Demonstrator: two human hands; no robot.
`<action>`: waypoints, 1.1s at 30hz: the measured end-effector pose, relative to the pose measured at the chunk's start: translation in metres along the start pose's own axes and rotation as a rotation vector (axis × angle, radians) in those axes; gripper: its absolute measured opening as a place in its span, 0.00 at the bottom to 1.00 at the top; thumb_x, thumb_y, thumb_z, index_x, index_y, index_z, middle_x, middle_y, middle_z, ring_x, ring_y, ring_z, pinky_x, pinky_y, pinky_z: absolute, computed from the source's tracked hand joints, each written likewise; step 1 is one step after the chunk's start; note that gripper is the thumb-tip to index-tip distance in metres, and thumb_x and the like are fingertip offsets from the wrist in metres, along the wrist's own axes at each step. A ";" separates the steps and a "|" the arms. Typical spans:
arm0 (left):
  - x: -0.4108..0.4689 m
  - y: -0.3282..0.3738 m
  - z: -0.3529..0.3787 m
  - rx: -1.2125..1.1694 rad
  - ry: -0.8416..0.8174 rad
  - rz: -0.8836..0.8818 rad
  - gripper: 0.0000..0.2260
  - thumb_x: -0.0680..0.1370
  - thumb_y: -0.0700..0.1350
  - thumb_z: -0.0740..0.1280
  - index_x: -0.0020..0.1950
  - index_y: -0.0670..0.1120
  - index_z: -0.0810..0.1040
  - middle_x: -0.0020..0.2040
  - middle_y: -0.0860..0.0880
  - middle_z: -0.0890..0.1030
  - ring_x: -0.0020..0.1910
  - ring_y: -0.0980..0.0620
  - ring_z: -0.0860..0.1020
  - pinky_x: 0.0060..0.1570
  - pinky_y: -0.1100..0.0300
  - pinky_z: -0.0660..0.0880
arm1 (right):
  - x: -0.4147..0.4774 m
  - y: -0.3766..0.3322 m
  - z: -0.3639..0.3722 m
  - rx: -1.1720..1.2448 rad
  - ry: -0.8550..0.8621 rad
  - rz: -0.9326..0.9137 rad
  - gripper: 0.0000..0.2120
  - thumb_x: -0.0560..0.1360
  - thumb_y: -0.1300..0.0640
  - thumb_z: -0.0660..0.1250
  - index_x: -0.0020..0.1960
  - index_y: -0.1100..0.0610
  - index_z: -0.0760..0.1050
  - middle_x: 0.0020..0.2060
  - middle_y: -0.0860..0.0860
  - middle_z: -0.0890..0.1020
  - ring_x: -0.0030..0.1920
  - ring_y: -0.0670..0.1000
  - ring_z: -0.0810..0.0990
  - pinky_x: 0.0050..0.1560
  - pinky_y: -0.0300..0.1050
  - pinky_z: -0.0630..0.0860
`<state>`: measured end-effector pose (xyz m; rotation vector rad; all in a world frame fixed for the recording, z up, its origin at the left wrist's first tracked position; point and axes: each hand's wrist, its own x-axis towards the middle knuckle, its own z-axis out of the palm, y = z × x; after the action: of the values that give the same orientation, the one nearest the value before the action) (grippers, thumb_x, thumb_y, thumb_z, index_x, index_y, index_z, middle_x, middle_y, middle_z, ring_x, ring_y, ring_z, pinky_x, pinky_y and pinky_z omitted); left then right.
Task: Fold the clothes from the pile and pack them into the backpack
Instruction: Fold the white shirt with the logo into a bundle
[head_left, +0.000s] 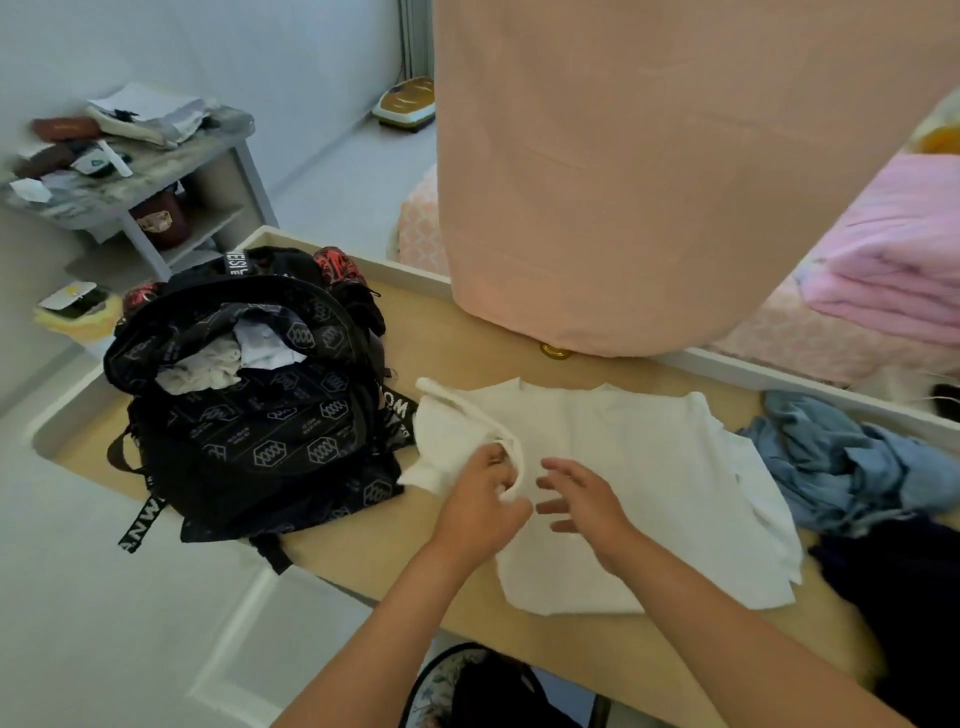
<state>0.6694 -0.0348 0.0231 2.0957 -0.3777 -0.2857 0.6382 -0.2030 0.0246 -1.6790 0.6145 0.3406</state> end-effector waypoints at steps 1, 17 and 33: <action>0.007 0.016 0.015 0.060 -0.056 0.086 0.08 0.67 0.47 0.68 0.42 0.45 0.79 0.55 0.55 0.75 0.53 0.54 0.75 0.53 0.58 0.73 | -0.002 -0.002 -0.016 0.120 0.050 0.042 0.12 0.83 0.51 0.59 0.62 0.49 0.78 0.53 0.50 0.85 0.47 0.53 0.85 0.50 0.53 0.81; 0.034 -0.022 0.069 0.450 -0.244 0.087 0.26 0.74 0.35 0.63 0.72 0.48 0.69 0.68 0.48 0.70 0.65 0.46 0.70 0.62 0.56 0.70 | 0.004 0.087 -0.066 -0.885 0.269 -0.295 0.31 0.69 0.52 0.71 0.71 0.49 0.68 0.63 0.52 0.70 0.60 0.55 0.72 0.57 0.48 0.74; 0.124 0.086 0.113 -0.512 -0.306 -0.177 0.26 0.77 0.43 0.70 0.71 0.59 0.66 0.58 0.57 0.80 0.51 0.55 0.82 0.51 0.62 0.79 | 0.031 0.084 -0.124 0.263 0.854 0.264 0.13 0.79 0.59 0.59 0.63 0.57 0.65 0.54 0.55 0.75 0.48 0.57 0.76 0.46 0.51 0.73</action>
<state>0.7318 -0.2131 0.0315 1.5820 -0.2623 -0.7325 0.6024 -0.3385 -0.0354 -1.4432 1.4489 -0.2968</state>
